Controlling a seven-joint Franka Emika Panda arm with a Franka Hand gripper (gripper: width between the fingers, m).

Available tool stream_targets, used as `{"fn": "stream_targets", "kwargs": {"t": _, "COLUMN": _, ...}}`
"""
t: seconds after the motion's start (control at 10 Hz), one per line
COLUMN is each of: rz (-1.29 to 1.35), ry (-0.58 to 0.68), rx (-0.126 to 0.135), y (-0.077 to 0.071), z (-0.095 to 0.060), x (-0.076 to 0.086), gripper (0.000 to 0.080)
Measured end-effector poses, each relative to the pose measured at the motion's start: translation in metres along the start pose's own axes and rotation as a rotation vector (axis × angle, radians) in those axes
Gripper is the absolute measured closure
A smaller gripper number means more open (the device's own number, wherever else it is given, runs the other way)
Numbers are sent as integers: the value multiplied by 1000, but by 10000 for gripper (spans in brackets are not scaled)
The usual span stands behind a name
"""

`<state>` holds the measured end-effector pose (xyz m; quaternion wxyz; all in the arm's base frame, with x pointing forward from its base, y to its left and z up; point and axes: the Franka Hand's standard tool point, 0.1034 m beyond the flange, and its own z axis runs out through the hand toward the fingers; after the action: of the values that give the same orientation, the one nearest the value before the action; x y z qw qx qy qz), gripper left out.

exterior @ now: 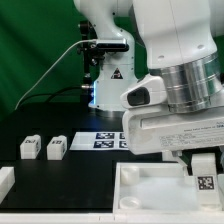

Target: Assemble one leg

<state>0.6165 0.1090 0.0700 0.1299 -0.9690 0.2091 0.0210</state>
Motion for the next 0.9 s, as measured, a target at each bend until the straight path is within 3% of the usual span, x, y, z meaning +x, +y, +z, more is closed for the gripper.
{"fn": "stream_targets", "kwargs": {"t": 0.2, "rz": 180, "ry": 0, "rx": 8, "y": -2, "z": 0, "x": 0, "gripper": 509}}
{"fn": "stream_targets", "kwargs": {"t": 0.3, "rz": 389, "ry": -1, "rx": 23, "y": -8, "z": -2, "x": 1, "gripper": 509}}
{"fn": "stream_targets", "kwargs": {"t": 0.5, "rz": 825, "ry": -6, "rx": 72, "y": -14, "z": 1, "x": 3, "gripper": 509}}
{"fn": "stream_targets", "kwargs": {"t": 0.6, "rz": 1046, "ry": -27, "rx": 111, "y": -16, "z": 2, "x": 5, "gripper": 509}}
{"fn": "stream_targets", "kwargs": {"t": 0.9, "rz": 1052, "ry": -30, "rx": 110, "y": -15, "z": 3, "x": 5, "gripper": 509}}
